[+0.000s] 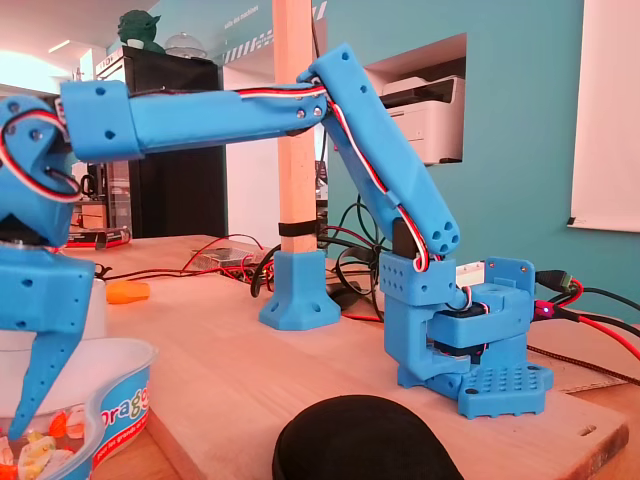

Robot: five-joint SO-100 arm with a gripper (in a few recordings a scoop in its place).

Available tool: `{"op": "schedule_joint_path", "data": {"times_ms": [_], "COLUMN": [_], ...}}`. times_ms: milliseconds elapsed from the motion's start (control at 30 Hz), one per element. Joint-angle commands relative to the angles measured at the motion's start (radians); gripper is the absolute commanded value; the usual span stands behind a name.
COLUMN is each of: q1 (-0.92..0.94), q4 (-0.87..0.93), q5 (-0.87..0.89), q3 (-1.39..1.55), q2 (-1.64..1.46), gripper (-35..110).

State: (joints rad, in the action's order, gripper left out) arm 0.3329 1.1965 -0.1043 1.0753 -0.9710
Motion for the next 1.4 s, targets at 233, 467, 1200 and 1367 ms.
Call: {"op": "schedule_joint_path", "data": {"times_ms": [233,467,1200,1367], "q1": [0.008,-0.043,-0.049,-0.049], "q4": [-0.006,-0.091,-0.098,-0.097], "q5": [-0.006,-0.006,-0.009,-0.006], "q3": [-0.031,-0.020,0.031,0.032], "q2": [-0.008,0.015,0.015,0.011], "gripper": [12,12,12,12]}}
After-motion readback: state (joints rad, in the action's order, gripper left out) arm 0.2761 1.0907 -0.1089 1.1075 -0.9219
